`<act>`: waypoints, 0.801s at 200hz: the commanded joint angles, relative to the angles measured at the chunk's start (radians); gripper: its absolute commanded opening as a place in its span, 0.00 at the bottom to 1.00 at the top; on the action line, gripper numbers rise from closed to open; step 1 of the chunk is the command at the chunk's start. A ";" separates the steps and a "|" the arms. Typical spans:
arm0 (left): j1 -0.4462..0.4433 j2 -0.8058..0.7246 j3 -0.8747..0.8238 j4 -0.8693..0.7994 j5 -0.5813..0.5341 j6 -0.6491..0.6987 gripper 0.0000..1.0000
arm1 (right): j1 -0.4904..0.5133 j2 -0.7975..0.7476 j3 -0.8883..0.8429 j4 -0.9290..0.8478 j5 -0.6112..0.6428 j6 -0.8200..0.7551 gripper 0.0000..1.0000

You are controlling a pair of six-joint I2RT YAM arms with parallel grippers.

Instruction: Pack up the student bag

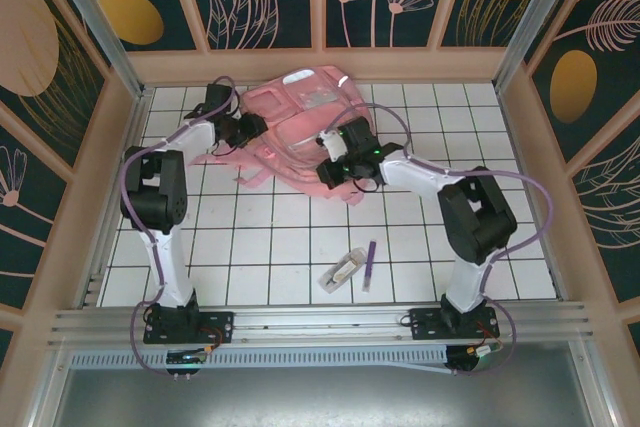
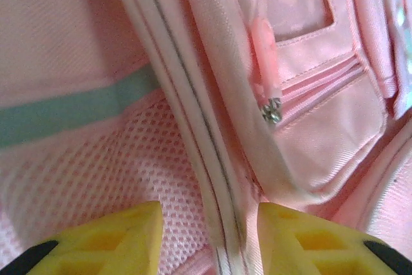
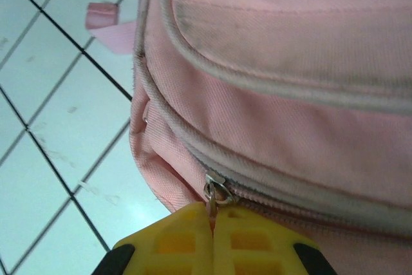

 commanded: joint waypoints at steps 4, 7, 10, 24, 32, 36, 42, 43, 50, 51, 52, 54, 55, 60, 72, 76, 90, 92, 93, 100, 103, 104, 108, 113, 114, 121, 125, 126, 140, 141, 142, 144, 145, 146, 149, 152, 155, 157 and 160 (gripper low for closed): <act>-0.017 -0.185 -0.150 0.015 -0.079 -0.057 0.44 | 0.013 0.047 0.077 0.052 -0.067 0.046 0.00; -0.021 -0.200 -0.167 0.013 -0.085 -0.066 0.44 | 0.016 0.051 0.083 0.053 -0.066 0.048 0.00; -0.024 -0.216 -0.182 0.010 -0.091 -0.075 0.44 | 0.019 0.054 0.089 0.056 -0.066 0.048 0.00; -0.044 -0.276 -0.247 0.009 -0.112 -0.142 0.46 | 0.027 0.071 0.116 0.059 -0.080 0.049 0.00; -0.058 -0.303 -0.280 0.024 -0.122 -0.187 0.46 | 0.036 0.077 0.128 0.063 -0.086 0.045 0.00; -0.068 -0.306 -0.295 0.036 -0.128 -0.207 0.47 | 0.040 0.080 0.130 0.064 -0.089 0.042 0.00; -0.081 -0.340 -0.313 0.054 -0.135 -0.232 0.47 | 0.046 0.084 0.137 0.069 -0.089 0.039 0.00; -0.082 -0.342 -0.316 0.056 -0.137 -0.235 0.47 | 0.046 0.084 0.138 0.070 -0.089 0.039 0.00; -0.099 -0.348 -0.321 0.061 -0.147 -0.260 0.48 | 0.052 0.089 0.146 0.073 -0.090 0.036 0.00; -0.100 -0.347 -0.321 0.062 -0.148 -0.262 0.48 | 0.052 0.090 0.148 0.074 -0.090 0.036 0.00; -0.102 -0.346 -0.321 0.062 -0.149 -0.264 0.48 | 0.053 0.091 0.149 0.074 -0.091 0.037 0.00; -0.105 -0.345 -0.320 0.064 -0.150 -0.269 0.48 | 0.054 0.093 0.151 0.074 -0.092 0.037 0.00; -0.107 -0.345 -0.319 0.064 -0.151 -0.271 0.48 | 0.055 0.094 0.152 0.075 -0.093 0.037 0.00; -0.114 -0.341 -0.314 0.066 -0.152 -0.276 0.49 | 0.057 0.100 0.159 0.078 -0.097 0.040 0.00; -0.126 -0.323 -0.300 0.060 -0.160 -0.297 0.48 | 0.067 0.113 0.180 0.078 -0.111 0.047 0.00; -0.131 -0.319 -0.300 0.066 -0.160 -0.305 0.48 | 0.070 0.117 0.187 0.079 -0.113 0.050 0.00; -0.144 -0.297 -0.307 0.092 -0.163 -0.333 0.46 | 0.086 0.125 0.204 0.084 -0.112 0.047 0.00; -0.145 -0.290 -0.310 0.098 -0.162 -0.336 0.46 | 0.088 0.127 0.206 0.084 -0.111 0.047 0.00; -0.146 -0.287 -0.310 0.101 -0.162 -0.338 0.46 | 0.089 0.128 0.207 0.085 -0.111 0.047 0.00; -0.149 -0.277 -0.315 0.113 -0.156 -0.355 0.46 | 0.095 0.133 0.216 0.087 -0.107 0.048 0.00; -0.151 -0.274 -0.315 0.114 -0.154 -0.363 0.46 | 0.097 0.135 0.219 0.088 -0.106 0.049 0.00; -0.153 -0.272 -0.315 0.115 -0.153 -0.365 0.46 | 0.098 0.137 0.219 0.088 -0.106 0.050 0.00; -0.155 -0.267 -0.315 0.118 -0.152 -0.373 0.46 | 0.100 0.141 0.225 0.087 -0.105 0.053 0.00; -0.160 -0.264 -0.316 0.126 -0.148 -0.381 0.46 | 0.103 0.145 0.233 0.086 -0.104 0.059 0.00; -0.161 -0.263 -0.317 0.129 -0.148 -0.383 0.46 | 0.103 0.147 0.234 0.085 -0.103 0.060 0.00; -0.167 -0.265 -0.322 0.146 -0.147 -0.393 0.46 | 0.107 0.151 0.242 0.082 -0.102 0.066 0.00; -0.170 -0.267 -0.327 0.156 -0.151 -0.396 0.46 | 0.109 0.153 0.245 0.079 -0.099 0.066 0.00; -0.170 -0.268 -0.328 0.156 -0.155 -0.396 0.46 | 0.110 0.153 0.247 0.079 -0.098 0.066 0.00; -0.175 -0.274 -0.343 0.178 -0.177 -0.398 0.45 | 0.113 0.152 0.243 0.074 -0.070 0.063 0.00; -0.175 -0.274 -0.343 0.178 -0.179 -0.398 0.45 | 0.113 0.151 0.241 0.074 -0.069 0.063 0.00; -0.175 -0.275 -0.343 0.178 -0.179 -0.398 0.45 | 0.114 0.151 0.241 0.073 -0.067 0.063 0.00; -0.175 -0.274 -0.343 0.177 -0.183 -0.400 0.45 | 0.115 0.150 0.238 0.073 -0.063 0.063 0.00; -0.175 -0.273 -0.343 0.176 -0.185 -0.399 0.45 | 0.114 0.149 0.237 0.072 -0.061 0.063 0.00; -0.175 -0.273 -0.343 0.175 -0.185 -0.400 0.45 | 0.114 0.149 0.236 0.072 -0.059 0.064 0.00; -0.174 -0.273 -0.342 0.171 -0.189 -0.398 0.45 | 0.114 0.148 0.233 0.072 -0.050 0.066 0.00; -0.175 -0.273 -0.341 0.167 -0.189 -0.396 0.45 | 0.114 0.145 0.229 0.071 -0.040 0.068 0.00; -0.175 -0.273 -0.339 0.164 -0.188 -0.395 0.45 | 0.113 0.142 0.225 0.072 -0.033 0.071 0.00; -0.175 -0.272 -0.338 0.161 -0.186 -0.395 0.45 | 0.113 0.139 0.223 0.073 -0.029 0.072 0.00; -0.175 -0.272 -0.337 0.156 -0.183 -0.395 0.45 | 0.113 0.135 0.217 0.072 -0.027 0.074 0.00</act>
